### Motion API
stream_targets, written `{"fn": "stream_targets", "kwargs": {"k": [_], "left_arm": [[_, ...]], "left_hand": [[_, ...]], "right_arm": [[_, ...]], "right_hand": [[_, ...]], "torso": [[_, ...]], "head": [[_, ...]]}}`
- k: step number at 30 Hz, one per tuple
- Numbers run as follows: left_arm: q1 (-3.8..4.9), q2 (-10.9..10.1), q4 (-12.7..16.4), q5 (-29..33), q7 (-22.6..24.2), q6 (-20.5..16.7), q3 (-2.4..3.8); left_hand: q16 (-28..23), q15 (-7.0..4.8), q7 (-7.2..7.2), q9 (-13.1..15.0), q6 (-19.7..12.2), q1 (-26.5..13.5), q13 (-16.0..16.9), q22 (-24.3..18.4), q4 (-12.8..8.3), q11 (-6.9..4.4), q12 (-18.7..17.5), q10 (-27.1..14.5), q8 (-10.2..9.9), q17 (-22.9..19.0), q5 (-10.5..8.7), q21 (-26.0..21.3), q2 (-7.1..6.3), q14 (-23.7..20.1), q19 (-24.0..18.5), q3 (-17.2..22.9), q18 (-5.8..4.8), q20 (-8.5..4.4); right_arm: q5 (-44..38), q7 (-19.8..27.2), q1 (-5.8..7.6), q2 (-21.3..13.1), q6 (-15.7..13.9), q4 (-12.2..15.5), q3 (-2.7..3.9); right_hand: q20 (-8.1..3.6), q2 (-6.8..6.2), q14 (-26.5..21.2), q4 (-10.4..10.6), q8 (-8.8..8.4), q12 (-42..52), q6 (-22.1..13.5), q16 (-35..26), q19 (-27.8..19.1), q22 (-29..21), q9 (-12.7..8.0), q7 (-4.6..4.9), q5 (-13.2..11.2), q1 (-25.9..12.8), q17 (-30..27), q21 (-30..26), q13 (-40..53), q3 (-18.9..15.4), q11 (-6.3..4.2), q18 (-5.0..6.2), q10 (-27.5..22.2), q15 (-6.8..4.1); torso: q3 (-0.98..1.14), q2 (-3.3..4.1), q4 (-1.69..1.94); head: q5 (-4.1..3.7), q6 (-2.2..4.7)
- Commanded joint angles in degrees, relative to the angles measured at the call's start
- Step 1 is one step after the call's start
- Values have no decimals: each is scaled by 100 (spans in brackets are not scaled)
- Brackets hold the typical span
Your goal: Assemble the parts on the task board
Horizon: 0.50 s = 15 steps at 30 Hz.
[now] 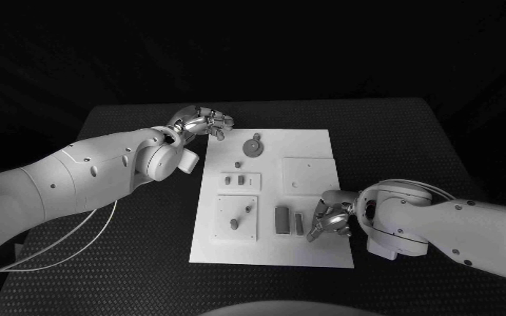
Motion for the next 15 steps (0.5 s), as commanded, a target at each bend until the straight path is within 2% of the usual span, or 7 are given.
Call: {"fn": "stream_targets", "kwargs": {"k": [1,4,8,10,12,15], "left_arm": [[4,5,13,6,26,79,2],[4,6,13,6,26,80,2],[4,6,15,5,25,83,2],[4,5,16,5,25,78,1],[4,6,18,5,24,80,1],[4,8,19,5,24,80,1]], "left_hand": [[-19,23,-4,-7,-50,-60,-9,9,30,-21,-1,-37,29,9,-14,-28,-5,-13,24,10,67,9],[-20,23,-4,-7,-50,-59,-9,10,30,-21,-1,-38,29,10,-14,-29,-5,-12,24,11,67,9],[-20,24,-4,-7,-50,-57,-9,11,30,-21,-1,-38,30,11,-14,-30,-5,-12,24,12,67,9],[-21,24,-4,-7,-50,-57,-9,11,30,-21,-1,-38,30,12,-14,-30,-5,-12,25,12,67,9],[-21,24,-4,-7,-51,-56,-9,12,29,-21,-1,-38,30,13,-14,-30,-5,-12,24,12,67,9],[-21,24,-4,-7,-51,-55,-9,13,29,-21,-1,-39,30,14,-14,-31,-6,-12,25,13,67,9]], "right_arm": [[123,287,-9,-41,-39,41,-4],[124,311,-9,-44,-35,57,-3],[108,300,-9,-19,-9,59,-3],[41,271,-9,-6,-23,55,-4],[-45,260,-9,15,-22,49,-4],[-80,233,-9,44,-18,42,-4]], "right_hand": [[-4,11,-46,67,35,-32,-25,-33,-48,-15,12,0,-49,-97,-5,-23,-5,-48,-3,56,-49,2],[-10,-2,-40,118,36,-31,-21,-29,-43,-24,11,-5,-124,-128,-2,-24,-4,-71,-5,56,-49,-1],[-27,-11,-29,183,39,-28,-13,-17,-39,-39,10,-12,-344,-135,9,-23,-3,-94,-14,56,-45,-9],[-33,1,-23,195,41,-24,-9,-8,-39,-43,10,-14,-441,-124,17,-21,-2,-98,-16,56,-41,-12],[-43,50,-11,203,45,-14,3,9,-41,-51,9,-20,-708,-91,31,-17,2,-83,-23,56,-28,-18],[-45,73,-7,218,47,-1,12,15,-39,-54,8,-23,-790,-82,37,-13,9,-65,-25,56,-14,-20]], "torso": [[1,2,-5],[3,3,-5],[4,2,-2],[4,2,-2],[1,3,-3],[-1,3,-1]], "head": [[0,4],[-1,5],[-3,1],[-3,1],[-5,2],[-10,3]]}}
